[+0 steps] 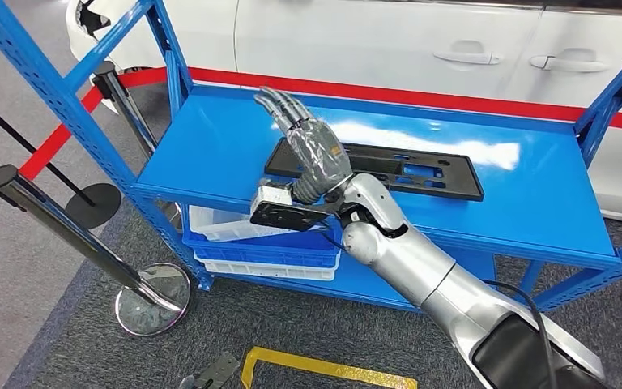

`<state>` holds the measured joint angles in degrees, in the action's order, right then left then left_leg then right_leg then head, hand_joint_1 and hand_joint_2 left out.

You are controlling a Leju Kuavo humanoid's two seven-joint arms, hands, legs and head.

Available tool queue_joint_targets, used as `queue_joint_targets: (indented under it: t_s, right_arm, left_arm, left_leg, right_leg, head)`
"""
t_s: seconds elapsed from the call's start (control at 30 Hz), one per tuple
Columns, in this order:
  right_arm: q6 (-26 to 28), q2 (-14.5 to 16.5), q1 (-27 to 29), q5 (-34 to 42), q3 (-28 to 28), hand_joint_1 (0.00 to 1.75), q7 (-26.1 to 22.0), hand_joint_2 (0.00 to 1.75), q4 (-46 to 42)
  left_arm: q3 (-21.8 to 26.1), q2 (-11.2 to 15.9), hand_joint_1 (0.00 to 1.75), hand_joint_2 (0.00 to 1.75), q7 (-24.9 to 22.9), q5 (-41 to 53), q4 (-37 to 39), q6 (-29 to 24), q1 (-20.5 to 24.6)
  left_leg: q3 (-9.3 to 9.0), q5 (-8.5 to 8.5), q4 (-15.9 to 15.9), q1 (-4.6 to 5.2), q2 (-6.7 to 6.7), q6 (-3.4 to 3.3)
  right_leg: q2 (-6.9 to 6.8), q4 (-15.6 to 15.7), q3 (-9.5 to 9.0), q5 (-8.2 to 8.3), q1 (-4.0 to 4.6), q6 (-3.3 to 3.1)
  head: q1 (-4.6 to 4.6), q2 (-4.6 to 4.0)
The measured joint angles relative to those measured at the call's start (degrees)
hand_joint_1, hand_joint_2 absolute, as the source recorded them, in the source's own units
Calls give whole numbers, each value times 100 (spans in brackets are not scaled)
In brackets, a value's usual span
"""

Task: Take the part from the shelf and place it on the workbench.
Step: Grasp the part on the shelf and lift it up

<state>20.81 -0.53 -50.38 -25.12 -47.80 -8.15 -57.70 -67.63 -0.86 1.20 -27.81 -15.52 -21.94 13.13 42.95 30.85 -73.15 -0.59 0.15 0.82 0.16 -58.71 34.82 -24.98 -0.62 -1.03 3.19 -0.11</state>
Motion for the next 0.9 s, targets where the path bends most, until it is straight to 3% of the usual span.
queue_joint_targets:
  t_s: [0.07,0.13,0.17,0.3,0.37,0.43,0.47,0.5,0.53,0.6,0.63,0.7,0.8,0.83,0.9]
  right_arm:
    - [13,93,-72,-58,-62,0,3,175,266]
    - [26,182,-187,-90,-107,0,9,175,508]
    - [34,215,-244,-101,-121,0,14,175,621]
    - [52,299,-343,-140,-160,0,36,175,982]
    - [40,329,-409,-147,-183,0,46,175,1178]
    - [-17,359,-473,-150,-208,0,68,175,1416]
    - [-55,369,-483,-154,-219,0,81,175,1521]
    - [-93,379,-492,-160,-229,0,92,175,1617]
    - [-121,393,-512,-178,-241,0,109,175,1711]
    - [-180,436,-598,-244,-272,0,164,175,1902]
    - [-218,469,-659,-297,-299,0,209,175,2009]
    - [-327,521,-748,-414,-365,0,301,175,2221]
    - [-517,569,-807,-661,-514,0,440,175,2510]
    - [-589,588,-836,-776,-585,0,499,175,2592]
    - [-733,622,-880,-996,-719,0,617,175,2713]
  left_arm:
    - [0,-42,0,0,-9,-15,0,-28,1]
    - [0,-80,0,0,-9,-40,0,-60,11]
    - [0,-99,0,0,-6,-58,0,-78,14]
    - [1,-175,0,0,25,-136,0,-158,-7]
    - [2,-224,0,0,44,-162,0,-193,-10]
    - [3,-269,0,0,52,-168,0,-209,-17]
    - [4,-285,0,0,53,-164,0,-210,-26]
    - [4,-300,0,0,53,-157,0,-209,-36]
    - [4,-313,0,0,52,-145,0,-205,-43]
    - [4,-337,0,0,49,-111,0,-186,-49]
    - [4,-348,0,0,46,-89,0,-169,-48]
    - [4,-367,0,0,43,-56,0,-137,-59]
    - [4,-383,0,0,38,-21,2,-101,-100]
    - [4,-385,0,0,32,-8,2,-91,-110]
    - [4,-386,0,0,13,12,3,-74,-127]
  left_leg:
    - [-249,-378,572,1,-6,-38]
    - [-572,-625,1244,18,-27,-97]
    - [-649,-653,1413,31,-37,-122]
    - [-700,-672,1539,18,-31,-210]
    - [-728,-696,1586,-5,-22,-265]
    - [-730,-696,1587,3,-22,-291]
    - [-731,-695,1584,4,-23,-296]
    - [-731,-692,1579,3,-24,-298]
    - [-732,-686,1569,3,-26,-298]
    - [-725,-663,1534,7,-29,-278]
    - [-709,-646,1499,19,-29,-255]
    - [-679,-631,1462,37,-25,-198]
    - [-634,-575,1399,28,-21,-129]
    - [-566,-470,1248,22,-20,-99]
    - [-284,-137,619,8,-19,-40]
  right_leg:
    - [21,-9,-2,-7,3,5]
    - [46,-17,13,-13,18,29]
    - [53,-14,22,-10,24,50]
    - [47,-27,38,-47,28,157]
    - [29,-450,224,-314,27,197]
    - [23,-1240,586,-663,22,212]
    - [23,-1515,723,-728,17,216]
    - [22,-1602,775,-687,12,218]
    - [18,-1442,710,-538,5,216]
    - [-2,-775,406,-179,-1,202]
    - [-12,-437,245,-70,3,189]
    - [-17,-84,77,-14,23,155]
    - [3,-43,63,10,17,71]
    - [4,-33,60,23,5,39]
    - [4,-26,58,31,0,0]
  head:
    - [1,0]
    - [0,0]
    - [-3,0]
    - [-8,0]
    - [-23,0]
    - [-37,0]
    - [-37,0]
    - [-38,0]
    - [-39,0]
    - [-37,0]
    - [-35,0]
    - [-28,0]
    - [-20,0]
    - [-7,0]
    - [16,0]
